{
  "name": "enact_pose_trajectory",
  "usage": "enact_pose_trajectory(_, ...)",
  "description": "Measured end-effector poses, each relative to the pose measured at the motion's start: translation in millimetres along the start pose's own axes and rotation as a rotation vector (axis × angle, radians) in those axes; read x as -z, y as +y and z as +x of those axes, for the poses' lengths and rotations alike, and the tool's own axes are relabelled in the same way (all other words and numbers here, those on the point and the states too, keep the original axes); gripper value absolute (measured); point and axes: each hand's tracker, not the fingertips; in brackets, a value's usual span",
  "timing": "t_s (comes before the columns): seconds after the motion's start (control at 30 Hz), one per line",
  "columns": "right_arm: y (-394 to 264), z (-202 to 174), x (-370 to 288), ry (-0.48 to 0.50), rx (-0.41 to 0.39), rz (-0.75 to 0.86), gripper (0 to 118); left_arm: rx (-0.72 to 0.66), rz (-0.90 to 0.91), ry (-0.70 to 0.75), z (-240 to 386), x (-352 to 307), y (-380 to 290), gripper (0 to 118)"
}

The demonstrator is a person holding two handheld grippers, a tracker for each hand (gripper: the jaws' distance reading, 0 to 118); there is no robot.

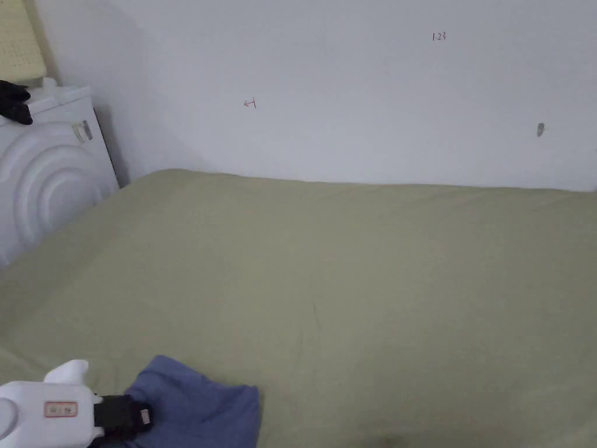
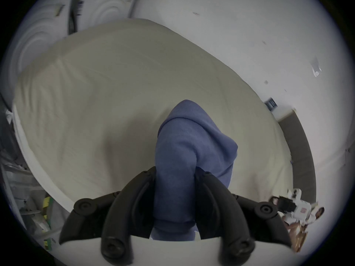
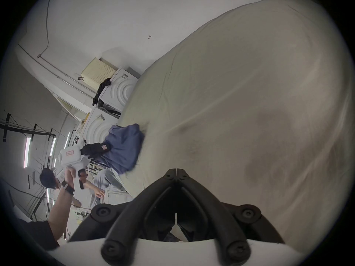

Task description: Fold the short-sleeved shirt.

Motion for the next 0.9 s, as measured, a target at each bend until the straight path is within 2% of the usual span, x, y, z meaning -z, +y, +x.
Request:
enact_pose_trajectory(0.1,-1.5,-1.4,2.0,-0.023,-0.004,-0.008,1,0.041,0.025,0.087,-45.8,-8.0,32.7,34)
enact_pose_trajectory(0.17,-2.0,-3.8,1.1,-0.040,-0.012,-0.012,1,-0.008,0.053,0.154,-74.3,-8.8,49.1,34)
enact_pose_trajectory(0.37,-0.9,-6.3,-5.0,-0.086,-0.028,-0.016,1,-0.055,-0.012,0.144,-123.8,8.9,53.8,34)
enact_pose_trajectory(0.4,-0.5,-8.1,-6.5,-0.091,-0.033,-0.016,1,-0.057,-0.010,0.133,-124.1,10.4,52.5,38)
enact_pose_trajectory(0.43,0.0,-10.3,-8.4,-0.095,-0.040,-0.017,1,-0.060,-0.009,0.133,-122.5,10.9,52.8,50)
enact_pose_trajectory(0.47,0.0,-12.9,-10.6,-0.095,-0.047,-0.018,1,-0.065,-0.011,0.146,-120.6,10.0,54.4,67)
enact_pose_trajectory(0.5,0.4,-15.5,-13.5,-0.093,-0.057,-0.019,1,-0.061,-0.022,0.212,-116.9,6.3,57.6,78)
enact_pose_trajectory(0.57,1.1,-19.3,-19.8,-0.097,-0.081,-0.012,1,-0.025,-0.010,0.262,-100.2,-16.1,54.8,82)
enact_pose_trajectory(0.6,1.8,-20.3,-23.1,-0.100,-0.092,-0.011,1,-0.013,0.013,0.305,-92.4,-29.7,57.5,91)
enact_pose_trajectory(0.7,4.3,-23.8,-34.2,-0.129,-0.116,0.005,1,0.117,0.166,0.455,-51.9,-74.6,58.0,90)
enact_pose_trajectory(0.77,6.9,-29.8,-43.5,-0.181,-0.157,0.034,1,0.225,0.265,0.452,-13.3,-98.4,51.6,90)
enact_pose_trajectory(0.83,10.2,-38.0,-52.9,-0.257,-0.201,0.062,1,0.277,0.309,0.458,25.9,-110.2,44.6,88)
enact_pose_trajectory(0.87,11.0,-43.1,-58.0,-0.306,-0.233,0.083,1,0.311,0.329,0.449,49.9,-114.6,36.2,82)
enact_pose_trajectory(0.9,11.6,-49.3,-63.3,-0.360,-0.262,0.101,1,0.344,0.350,0.405,76.4,-116.9,24.9,60)
